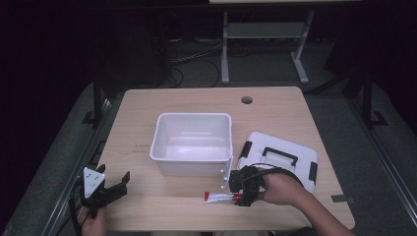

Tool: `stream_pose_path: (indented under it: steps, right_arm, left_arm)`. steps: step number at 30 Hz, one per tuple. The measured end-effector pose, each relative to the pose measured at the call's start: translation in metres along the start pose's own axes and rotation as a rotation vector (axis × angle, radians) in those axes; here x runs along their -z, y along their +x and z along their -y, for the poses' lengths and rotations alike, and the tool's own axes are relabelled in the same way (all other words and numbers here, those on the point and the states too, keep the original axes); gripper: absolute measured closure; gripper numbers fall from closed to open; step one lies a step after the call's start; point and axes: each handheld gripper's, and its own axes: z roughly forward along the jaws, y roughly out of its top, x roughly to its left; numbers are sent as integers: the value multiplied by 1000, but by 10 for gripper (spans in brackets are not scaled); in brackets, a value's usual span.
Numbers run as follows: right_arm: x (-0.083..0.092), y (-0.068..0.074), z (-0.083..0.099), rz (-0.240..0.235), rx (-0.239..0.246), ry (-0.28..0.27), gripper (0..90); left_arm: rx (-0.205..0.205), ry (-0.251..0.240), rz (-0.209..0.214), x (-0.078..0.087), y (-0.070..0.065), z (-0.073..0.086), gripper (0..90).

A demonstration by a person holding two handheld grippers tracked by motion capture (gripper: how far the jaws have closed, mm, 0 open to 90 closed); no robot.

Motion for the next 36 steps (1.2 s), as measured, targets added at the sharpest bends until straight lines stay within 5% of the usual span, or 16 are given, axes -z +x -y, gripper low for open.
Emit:
stream_pose_path:
  steps: [36]
  right_arm:
    - [-30, -5, -22, -3, 59, 77, 616]
  left_arm:
    - [6, -2, -3, 1, 1, 0, 150]
